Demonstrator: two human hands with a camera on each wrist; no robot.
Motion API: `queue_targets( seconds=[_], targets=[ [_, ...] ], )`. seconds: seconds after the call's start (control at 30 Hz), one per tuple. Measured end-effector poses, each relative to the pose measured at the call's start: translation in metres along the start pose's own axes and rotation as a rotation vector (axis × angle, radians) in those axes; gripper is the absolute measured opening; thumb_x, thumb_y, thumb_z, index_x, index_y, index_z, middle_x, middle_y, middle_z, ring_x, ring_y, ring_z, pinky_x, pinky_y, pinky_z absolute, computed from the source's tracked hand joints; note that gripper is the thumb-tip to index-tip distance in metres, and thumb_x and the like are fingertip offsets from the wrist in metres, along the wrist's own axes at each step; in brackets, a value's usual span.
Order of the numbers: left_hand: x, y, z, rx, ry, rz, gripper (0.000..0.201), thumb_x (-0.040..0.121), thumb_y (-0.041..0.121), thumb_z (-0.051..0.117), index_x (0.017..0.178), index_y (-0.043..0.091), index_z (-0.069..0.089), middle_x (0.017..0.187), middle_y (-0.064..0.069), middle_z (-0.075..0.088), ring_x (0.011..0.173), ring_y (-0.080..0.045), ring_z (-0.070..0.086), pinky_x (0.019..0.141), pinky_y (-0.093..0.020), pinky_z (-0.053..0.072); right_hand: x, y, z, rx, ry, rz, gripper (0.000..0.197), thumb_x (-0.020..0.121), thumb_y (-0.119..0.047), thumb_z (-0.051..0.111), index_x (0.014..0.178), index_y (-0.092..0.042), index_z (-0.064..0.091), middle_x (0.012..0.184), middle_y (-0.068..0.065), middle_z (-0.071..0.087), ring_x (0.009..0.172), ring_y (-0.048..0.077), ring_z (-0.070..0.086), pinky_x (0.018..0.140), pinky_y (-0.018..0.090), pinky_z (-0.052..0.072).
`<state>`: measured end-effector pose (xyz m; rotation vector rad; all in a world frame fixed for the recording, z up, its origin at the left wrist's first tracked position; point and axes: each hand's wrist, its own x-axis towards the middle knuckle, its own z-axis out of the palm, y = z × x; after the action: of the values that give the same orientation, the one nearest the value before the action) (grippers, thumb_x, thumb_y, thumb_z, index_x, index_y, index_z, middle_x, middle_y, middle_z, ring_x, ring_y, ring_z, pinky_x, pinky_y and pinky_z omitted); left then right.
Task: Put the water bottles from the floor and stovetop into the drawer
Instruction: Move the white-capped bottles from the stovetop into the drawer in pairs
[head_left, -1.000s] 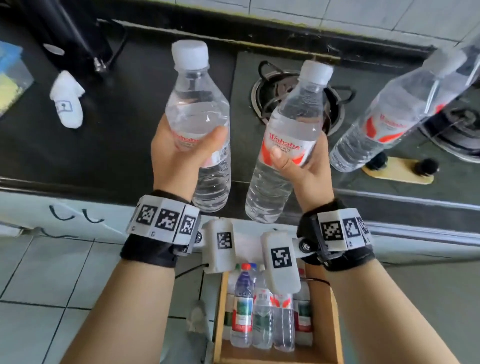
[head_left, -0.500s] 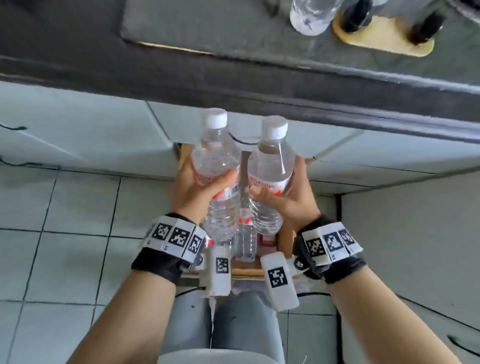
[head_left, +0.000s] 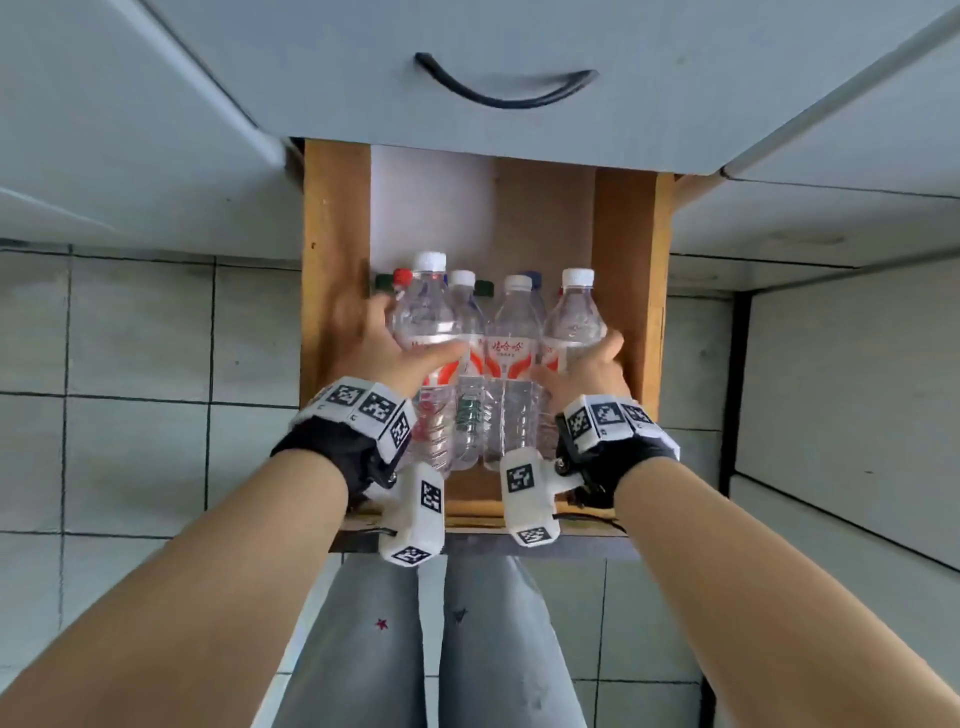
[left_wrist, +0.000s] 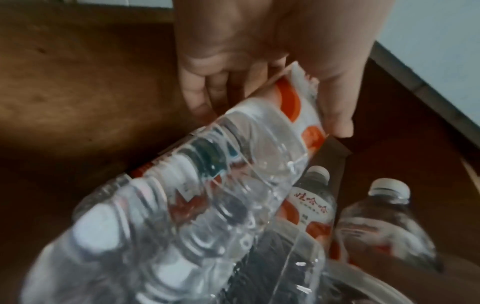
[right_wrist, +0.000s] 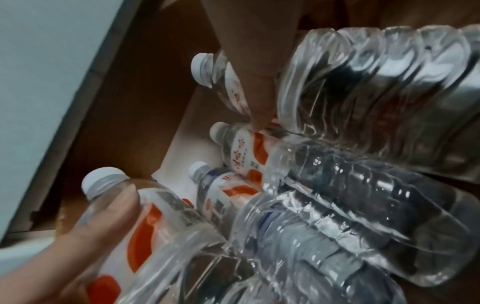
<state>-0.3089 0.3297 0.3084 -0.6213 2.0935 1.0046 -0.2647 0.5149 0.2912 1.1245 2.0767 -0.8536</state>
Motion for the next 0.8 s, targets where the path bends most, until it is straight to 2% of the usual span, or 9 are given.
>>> queue_targets(
  seconds=[0.07, 0.13, 0.2, 0.27, 0.37, 0.47, 0.6, 0.73, 0.8],
  targets=[
    [0.007, 0.001, 0.001, 0.052, -0.025, -0.010, 0.091, 0.065, 0.048, 0.074, 0.139, 0.030, 0.023, 0.098, 0.010, 0.049, 0.084, -0.016, 0.053, 0.080, -0.033, 0.040, 0.004, 0.003, 0.002, -0.116, -0.020, -0.002, 0.065, 0.084, -0.016, 0.057, 0.136, -0.014, 0.018, 0.116, 0.016, 0.054, 0.102, 0.034, 0.060, 0.077, 0.039, 0.049],
    [0.013, -0.002, 0.000, 0.093, -0.007, 0.002, 0.089, 0.067, 0.045, 0.074, 0.139, 0.025, 0.027, 0.108, 0.008, 0.052, 0.094, -0.018, 0.055, 0.085, -0.033, 0.043, 0.005, 0.007, 0.001, -0.216, -0.026, -0.024, 0.059, 0.085, -0.005, 0.049, 0.136, -0.009, 0.022, 0.128, 0.020, 0.050, 0.112, 0.036, 0.055, 0.089, 0.043, 0.048],
    [0.017, -0.003, -0.003, 0.111, 0.026, 0.031, 0.089, 0.062, 0.046, 0.077, 0.136, 0.019, 0.035, 0.116, 0.001, 0.057, 0.103, -0.021, 0.059, 0.090, -0.035, 0.047, 0.006, 0.010, -0.001, -0.235, -0.061, -0.038, 0.065, 0.082, -0.004, 0.053, 0.139, -0.010, 0.021, 0.131, 0.019, 0.047, 0.116, 0.035, 0.053, 0.095, 0.045, 0.046],
    [0.016, -0.002, -0.004, 0.126, 0.019, 0.032, 0.087, 0.063, 0.045, 0.077, 0.134, 0.015, 0.037, 0.112, -0.002, 0.060, 0.101, -0.021, 0.060, 0.089, -0.035, 0.048, 0.003, 0.010, -0.002, -0.217, -0.099, -0.026, 0.072, 0.081, -0.005, 0.056, 0.141, -0.014, 0.017, 0.133, 0.016, 0.045, 0.118, 0.034, 0.051, 0.098, 0.045, 0.044],
    [0.009, 0.006, -0.004, 0.120, 0.002, -0.005, 0.086, 0.062, 0.043, 0.077, 0.133, 0.015, 0.038, 0.117, -0.003, 0.058, 0.105, -0.023, 0.059, 0.095, -0.039, 0.047, -0.003, 0.005, -0.006, -0.184, -0.110, 0.015, 0.068, 0.082, -0.008, 0.055, 0.141, -0.012, 0.021, 0.137, 0.016, 0.042, 0.122, 0.035, 0.049, 0.101, 0.046, 0.043],
    [-0.008, 0.026, -0.011, 0.113, 0.022, 0.010, 0.083, 0.051, 0.048, 0.072, 0.124, 0.020, 0.046, 0.124, -0.007, 0.057, 0.105, -0.027, 0.060, 0.094, -0.045, 0.050, -0.019, -0.011, -0.020, -0.130, -0.128, -0.008, 0.057, 0.084, -0.016, 0.054, 0.137, -0.010, 0.034, 0.138, 0.017, 0.042, 0.120, 0.034, 0.050, 0.097, 0.041, 0.043],
    [-0.050, 0.074, -0.036, -0.114, -0.088, 0.159, 0.029, 0.082, 0.025, 0.062, 0.109, 0.015, 0.059, 0.097, 0.001, 0.062, 0.090, -0.019, 0.062, 0.080, -0.034, 0.051, -0.062, -0.047, -0.065, 0.048, -0.139, -0.160, 0.041, 0.086, -0.022, 0.052, 0.127, -0.015, 0.050, 0.128, 0.009, 0.058, 0.112, 0.026, 0.057, 0.092, 0.033, 0.048],
    [-0.105, 0.128, -0.077, -0.309, -0.271, 0.294, 0.011, 0.087, 0.022, 0.055, 0.093, 0.020, 0.064, 0.085, 0.004, 0.069, 0.078, -0.014, 0.063, 0.068, -0.028, 0.048, -0.118, -0.084, -0.127, 0.260, 0.019, -0.290, 0.026, 0.086, -0.021, 0.052, 0.110, -0.017, 0.061, 0.100, 0.001, 0.063, 0.086, 0.016, 0.058, 0.070, 0.025, 0.044],
    [-0.131, 0.158, -0.098, -0.328, -0.318, 0.397, 0.014, 0.087, 0.024, 0.054, 0.082, 0.027, 0.066, 0.075, 0.009, 0.073, 0.077, -0.014, 0.065, 0.065, -0.025, 0.047, -0.145, -0.100, -0.158, 0.355, 0.109, -0.343, 0.015, 0.084, -0.020, 0.055, 0.095, -0.021, 0.065, 0.094, 0.003, 0.067, 0.078, 0.015, 0.061, 0.069, 0.028, 0.047]
  ],
)
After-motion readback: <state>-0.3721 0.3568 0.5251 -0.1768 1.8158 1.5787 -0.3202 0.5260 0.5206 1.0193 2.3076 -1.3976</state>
